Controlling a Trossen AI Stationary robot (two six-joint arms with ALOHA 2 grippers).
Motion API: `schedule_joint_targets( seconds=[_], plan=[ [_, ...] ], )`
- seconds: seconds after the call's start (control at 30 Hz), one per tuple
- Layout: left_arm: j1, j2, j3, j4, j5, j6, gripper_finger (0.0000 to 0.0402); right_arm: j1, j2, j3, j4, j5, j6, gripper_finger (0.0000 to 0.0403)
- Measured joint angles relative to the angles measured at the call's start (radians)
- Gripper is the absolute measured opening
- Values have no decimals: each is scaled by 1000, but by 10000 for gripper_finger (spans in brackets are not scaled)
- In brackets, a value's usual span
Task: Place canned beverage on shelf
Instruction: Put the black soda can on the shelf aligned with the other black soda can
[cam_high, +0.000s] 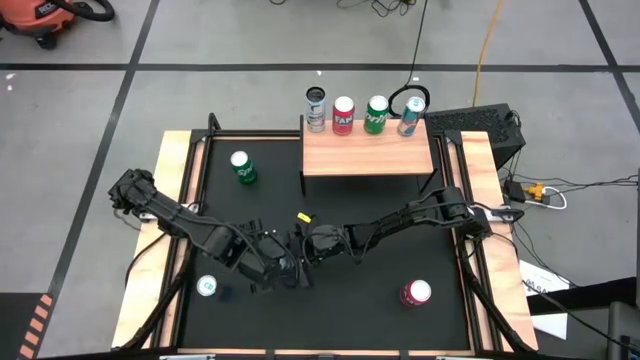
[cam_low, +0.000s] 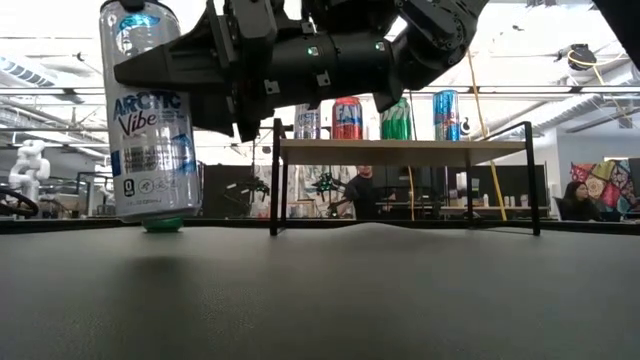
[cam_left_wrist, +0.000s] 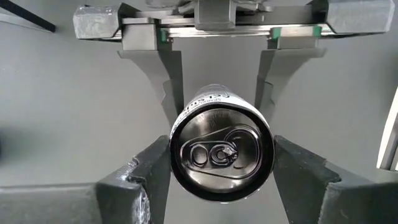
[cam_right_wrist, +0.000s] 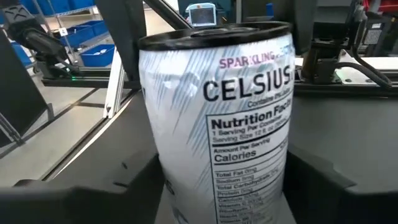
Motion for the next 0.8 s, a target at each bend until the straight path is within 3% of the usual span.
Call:
schedule_joint_targets(
  seconds=[0.23, 0.53, 0.67, 0.8],
  plan=[
    [-13, -62, -1, 14, -107, -2, 252, -9, -5, -28, 81, 1, 13, 236],
    [-105, -188, -17, 46, -509, -79, 359, -34, -30, -225, 407, -6, 66, 241],
    [-136, -181, -120, 145, -654, -78, 383, -35, -62, -268, 489, 21, 58, 242],
    [-134, -175, -275, 346, -696, -37, 391, -29, -108, -311, 469, 81, 10, 242]
  ],
)
